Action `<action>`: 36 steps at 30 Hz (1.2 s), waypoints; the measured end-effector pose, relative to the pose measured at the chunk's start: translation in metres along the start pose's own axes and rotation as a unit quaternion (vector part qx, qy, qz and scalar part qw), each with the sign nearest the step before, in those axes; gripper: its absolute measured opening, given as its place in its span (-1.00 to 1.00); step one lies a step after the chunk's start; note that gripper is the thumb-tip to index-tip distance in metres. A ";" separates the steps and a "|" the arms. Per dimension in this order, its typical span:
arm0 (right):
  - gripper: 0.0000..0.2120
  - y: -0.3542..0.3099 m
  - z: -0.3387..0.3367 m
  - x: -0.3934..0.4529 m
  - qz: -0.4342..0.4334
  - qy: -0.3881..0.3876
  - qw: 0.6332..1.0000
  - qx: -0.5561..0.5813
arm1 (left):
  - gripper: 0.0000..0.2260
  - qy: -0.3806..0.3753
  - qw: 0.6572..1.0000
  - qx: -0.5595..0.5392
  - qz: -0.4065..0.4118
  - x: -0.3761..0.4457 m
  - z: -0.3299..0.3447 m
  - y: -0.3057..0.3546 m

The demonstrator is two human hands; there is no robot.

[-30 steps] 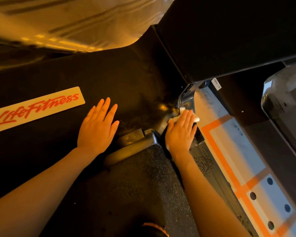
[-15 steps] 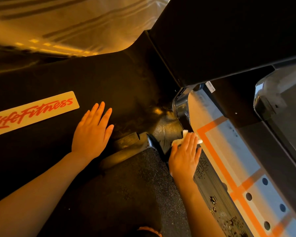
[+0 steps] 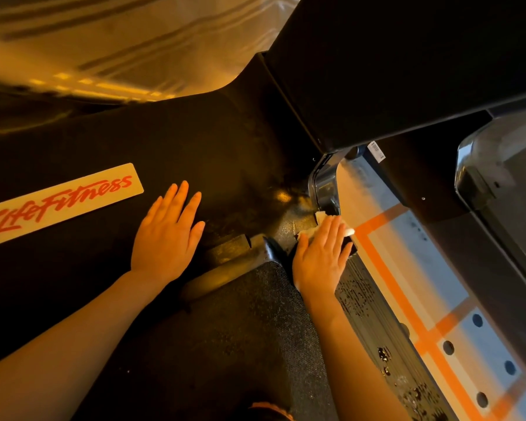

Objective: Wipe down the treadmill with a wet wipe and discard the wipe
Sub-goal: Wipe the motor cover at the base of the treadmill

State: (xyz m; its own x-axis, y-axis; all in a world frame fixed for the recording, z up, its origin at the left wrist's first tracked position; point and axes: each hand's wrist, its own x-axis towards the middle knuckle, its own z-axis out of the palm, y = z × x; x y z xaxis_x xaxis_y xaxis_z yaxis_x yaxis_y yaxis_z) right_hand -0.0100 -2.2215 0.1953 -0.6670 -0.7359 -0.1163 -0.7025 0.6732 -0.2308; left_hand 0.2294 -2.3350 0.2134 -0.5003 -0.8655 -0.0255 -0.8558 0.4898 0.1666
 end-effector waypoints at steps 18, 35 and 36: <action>-0.39 -0.008 0.030 -0.048 -0.075 0.039 0.996 -0.036 | -0.46 -0.011 1.000 0.011 -0.003 0.001 -0.001 0.001; -0.35 0.035 0.020 -0.079 -0.039 -0.009 0.999 -0.031 | -0.40 -0.026 0.994 0.005 0.109 0.011 -0.011 0.024; -0.35 0.035 0.018 -0.078 -0.044 -0.011 0.998 -0.036 | -0.39 -0.028 0.991 0.012 0.130 0.017 -0.013 0.032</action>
State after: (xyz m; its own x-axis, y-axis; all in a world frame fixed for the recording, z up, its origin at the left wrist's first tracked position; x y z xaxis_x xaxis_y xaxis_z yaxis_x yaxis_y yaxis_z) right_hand 0.0221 -2.1421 0.1786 -0.5973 -0.7930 -0.1203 -0.7745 0.6092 -0.1704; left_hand 0.1949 -2.3351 0.2308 -0.7108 -0.7023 -0.0391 -0.6989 0.6989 0.1518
